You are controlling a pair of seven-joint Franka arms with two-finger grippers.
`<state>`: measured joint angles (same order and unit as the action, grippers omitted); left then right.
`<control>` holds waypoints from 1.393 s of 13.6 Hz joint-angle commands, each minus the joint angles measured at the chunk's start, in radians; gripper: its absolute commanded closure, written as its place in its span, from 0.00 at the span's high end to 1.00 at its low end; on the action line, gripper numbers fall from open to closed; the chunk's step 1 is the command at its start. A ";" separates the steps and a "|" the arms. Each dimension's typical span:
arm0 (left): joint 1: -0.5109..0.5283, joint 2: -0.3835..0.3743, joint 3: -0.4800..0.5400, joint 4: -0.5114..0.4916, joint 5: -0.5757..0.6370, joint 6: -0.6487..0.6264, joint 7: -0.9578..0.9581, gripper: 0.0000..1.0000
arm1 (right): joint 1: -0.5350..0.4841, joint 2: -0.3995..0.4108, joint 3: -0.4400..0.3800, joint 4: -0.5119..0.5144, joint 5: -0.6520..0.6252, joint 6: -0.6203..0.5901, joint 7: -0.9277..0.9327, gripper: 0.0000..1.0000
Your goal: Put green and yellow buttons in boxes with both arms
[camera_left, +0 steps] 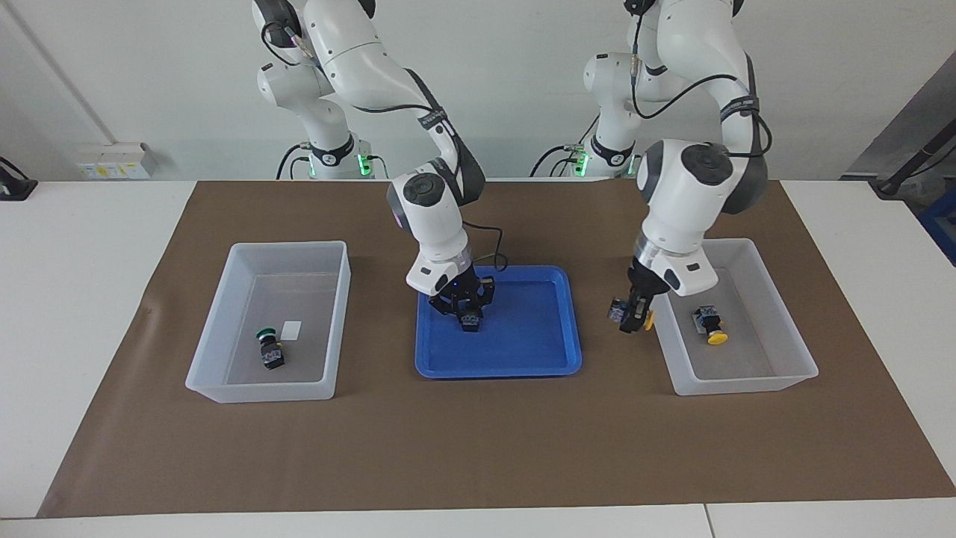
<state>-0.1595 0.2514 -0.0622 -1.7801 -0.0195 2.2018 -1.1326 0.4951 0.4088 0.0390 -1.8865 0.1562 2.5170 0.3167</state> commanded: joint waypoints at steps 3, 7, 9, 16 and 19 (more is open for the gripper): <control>0.167 0.006 -0.013 0.025 -0.017 -0.054 0.622 0.00 | -0.150 -0.131 0.001 0.089 0.019 -0.242 -0.078 0.00; 0.261 0.000 -0.008 0.012 -0.017 -0.059 0.974 0.00 | -0.297 -0.177 0.001 0.089 0.019 -0.354 -0.389 0.00; 0.308 0.000 -0.007 0.001 -0.014 -0.050 1.141 0.00 | -0.369 -0.185 0.001 0.089 0.019 -0.398 -0.609 0.00; 0.347 0.017 -0.005 -0.183 -0.005 0.180 1.333 0.00 | -0.501 -0.226 -0.002 -0.095 -0.006 -0.290 -1.134 0.00; 0.348 0.049 -0.004 -0.196 -0.004 0.228 1.341 0.00 | -0.501 -0.226 -0.002 -0.166 -0.119 -0.186 -1.237 0.00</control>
<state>0.1769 0.2943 -0.0607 -1.9609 -0.0240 2.3955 0.1840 0.0016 0.2257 0.0270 -1.9714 0.0902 2.2653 -0.8612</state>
